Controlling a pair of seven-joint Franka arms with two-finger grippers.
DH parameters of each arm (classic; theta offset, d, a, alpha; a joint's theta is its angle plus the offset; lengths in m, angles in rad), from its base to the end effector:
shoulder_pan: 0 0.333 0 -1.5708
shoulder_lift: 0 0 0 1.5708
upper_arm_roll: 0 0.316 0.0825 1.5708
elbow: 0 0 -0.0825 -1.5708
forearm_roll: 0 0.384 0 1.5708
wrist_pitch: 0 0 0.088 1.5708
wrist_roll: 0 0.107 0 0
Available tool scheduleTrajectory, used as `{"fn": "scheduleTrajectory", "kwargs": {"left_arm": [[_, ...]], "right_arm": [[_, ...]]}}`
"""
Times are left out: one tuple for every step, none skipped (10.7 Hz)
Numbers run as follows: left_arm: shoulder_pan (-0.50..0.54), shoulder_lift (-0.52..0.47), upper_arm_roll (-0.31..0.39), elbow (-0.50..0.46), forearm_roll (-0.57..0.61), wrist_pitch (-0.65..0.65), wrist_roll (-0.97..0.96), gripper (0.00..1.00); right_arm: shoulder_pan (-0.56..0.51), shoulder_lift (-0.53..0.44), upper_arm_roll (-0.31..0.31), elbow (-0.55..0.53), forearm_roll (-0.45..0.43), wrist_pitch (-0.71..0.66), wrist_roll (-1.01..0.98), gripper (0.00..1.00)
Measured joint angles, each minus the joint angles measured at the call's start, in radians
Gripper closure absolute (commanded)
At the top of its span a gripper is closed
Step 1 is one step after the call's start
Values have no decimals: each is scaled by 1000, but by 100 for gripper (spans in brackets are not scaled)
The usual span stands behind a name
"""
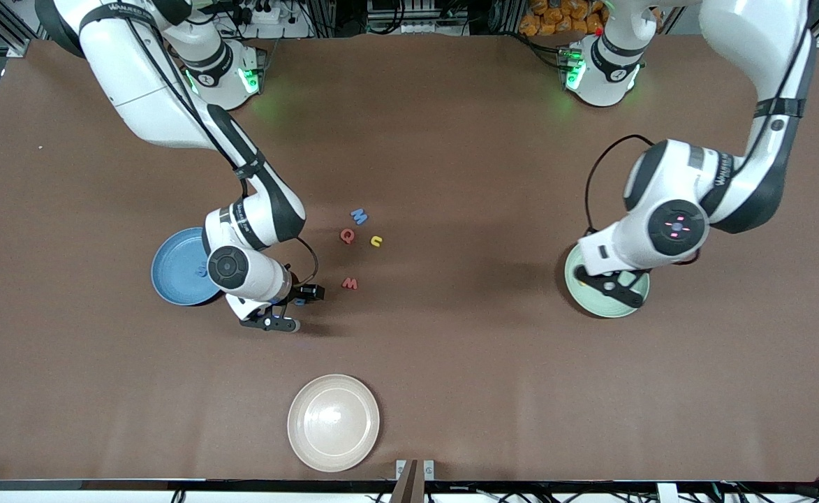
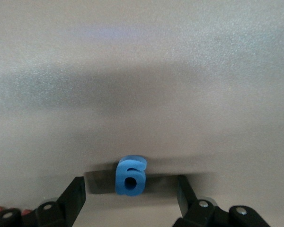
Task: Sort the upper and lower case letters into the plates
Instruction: 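Carry the R to the green plate while the right gripper grasps 6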
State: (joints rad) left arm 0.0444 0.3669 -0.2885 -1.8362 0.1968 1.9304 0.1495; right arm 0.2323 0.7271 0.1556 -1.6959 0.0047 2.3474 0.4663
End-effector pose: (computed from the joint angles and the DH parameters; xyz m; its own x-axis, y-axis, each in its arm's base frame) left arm 0.5932 -0.1238 0.3194 0.8572 -0.4451 -0.2589 -0.4655 -0.8848 -0.0201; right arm 0.6213 0.2440 0.1711 0.9875 -0.1127 -0.1098 -0.1201 -0.9907 -0.0635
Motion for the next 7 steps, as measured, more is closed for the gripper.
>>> {"fn": "scheduleTrajectory", "kwargs": {"left_arm": [[33,-3,0,-59,-1,58,0,100],[55,-3,0,-111,-2,117,0,79],[71,-1,0,-145,-2,152,0,52],[80,4,0,-158,-3,166,0,1],[81,6,0,-158,-3,171,0,0],[81,4,-3,-150,-3,176,-2,0],[80,1,-6,-131,-3,178,-7,0]], "right_arm": [[0,0,0,0,-6,3,0,14],[0,0,0,0,-8,5,0,14],[0,0,0,0,-9,6,0,19],[0,0,0,-1,-9,7,0,25],[0,0,0,-1,-10,7,0,30],[0,0,-1,-1,-12,7,0,32],[0,-1,-2,-1,-13,7,0,39]]}}
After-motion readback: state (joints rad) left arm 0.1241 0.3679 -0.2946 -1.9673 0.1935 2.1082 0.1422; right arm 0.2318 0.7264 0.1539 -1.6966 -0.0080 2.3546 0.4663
